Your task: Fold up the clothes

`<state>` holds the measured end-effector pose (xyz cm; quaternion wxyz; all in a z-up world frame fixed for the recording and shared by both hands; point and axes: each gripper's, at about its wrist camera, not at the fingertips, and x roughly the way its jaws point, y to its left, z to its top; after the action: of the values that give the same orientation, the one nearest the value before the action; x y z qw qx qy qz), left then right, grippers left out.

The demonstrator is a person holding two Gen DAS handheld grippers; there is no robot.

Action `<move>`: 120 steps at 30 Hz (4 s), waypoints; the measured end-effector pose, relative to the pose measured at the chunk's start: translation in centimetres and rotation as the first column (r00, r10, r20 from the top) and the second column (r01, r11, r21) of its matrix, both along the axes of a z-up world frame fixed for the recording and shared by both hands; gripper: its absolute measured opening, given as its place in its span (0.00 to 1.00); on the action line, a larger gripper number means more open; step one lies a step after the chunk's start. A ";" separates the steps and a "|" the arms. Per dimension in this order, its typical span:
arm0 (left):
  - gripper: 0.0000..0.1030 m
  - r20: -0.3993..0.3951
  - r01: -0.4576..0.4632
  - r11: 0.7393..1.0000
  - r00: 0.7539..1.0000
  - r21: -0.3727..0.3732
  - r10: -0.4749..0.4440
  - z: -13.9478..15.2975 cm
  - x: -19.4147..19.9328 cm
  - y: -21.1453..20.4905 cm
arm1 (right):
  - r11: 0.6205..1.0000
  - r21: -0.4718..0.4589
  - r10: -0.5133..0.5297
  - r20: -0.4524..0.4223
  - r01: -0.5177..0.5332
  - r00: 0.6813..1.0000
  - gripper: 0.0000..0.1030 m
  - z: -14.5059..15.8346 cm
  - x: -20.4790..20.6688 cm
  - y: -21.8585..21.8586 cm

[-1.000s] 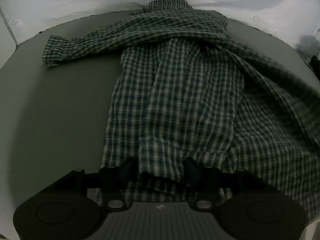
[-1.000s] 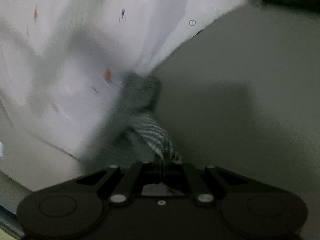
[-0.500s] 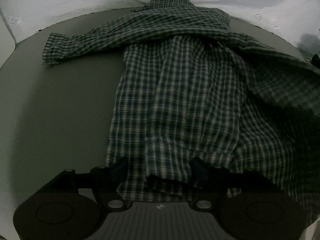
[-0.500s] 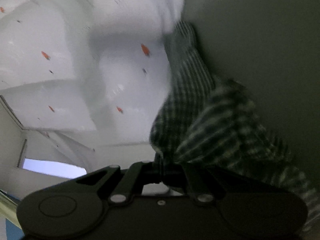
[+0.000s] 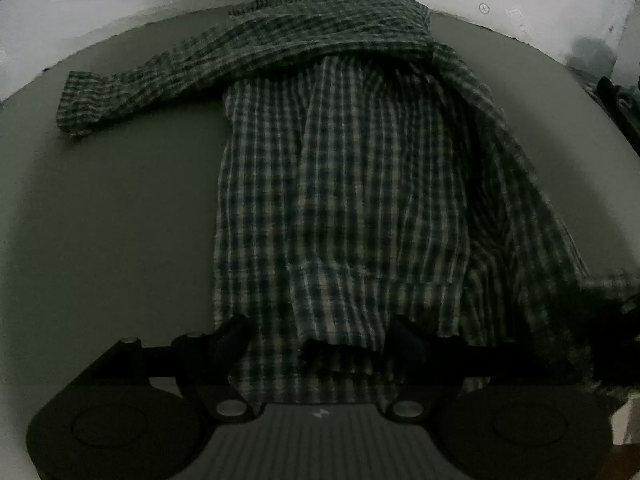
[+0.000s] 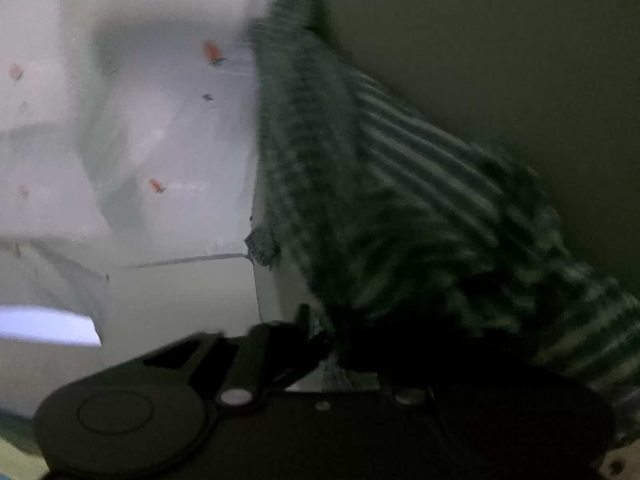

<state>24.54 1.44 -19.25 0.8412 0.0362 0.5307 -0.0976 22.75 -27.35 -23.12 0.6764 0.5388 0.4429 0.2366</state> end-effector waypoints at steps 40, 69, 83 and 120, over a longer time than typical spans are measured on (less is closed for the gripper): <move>0.76 -0.151 -0.097 0.991 0.985 -0.097 0.082 0.8 -2.1 4.6 | 0.957 -0.264 0.106 -0.057 -0.118 0.993 0.39 2.7 -0.7 2.9; 0.77 0.088 -0.427 0.898 0.895 -0.110 0.437 2.2 22.2 18.6 | 0.808 -0.560 -0.086 0.197 0.184 0.977 0.52 6.2 34.6 1.8; 0.05 0.183 -0.458 0.866 0.851 -0.200 0.492 2.0 23.8 19.7 | 0.829 -0.519 -0.055 0.293 0.207 0.955 0.03 4.6 41.2 2.7; 0.40 0.086 -0.392 0.873 0.898 -0.290 0.431 2.3 6.4 16.0 | 0.822 -0.565 0.041 0.180 0.069 0.983 0.29 5.3 17.0 -1.0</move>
<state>30.94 17.49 -16.91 0.8766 -0.1836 0.4446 0.0169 39.70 -28.36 -17.84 0.8459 0.2915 0.4249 0.1374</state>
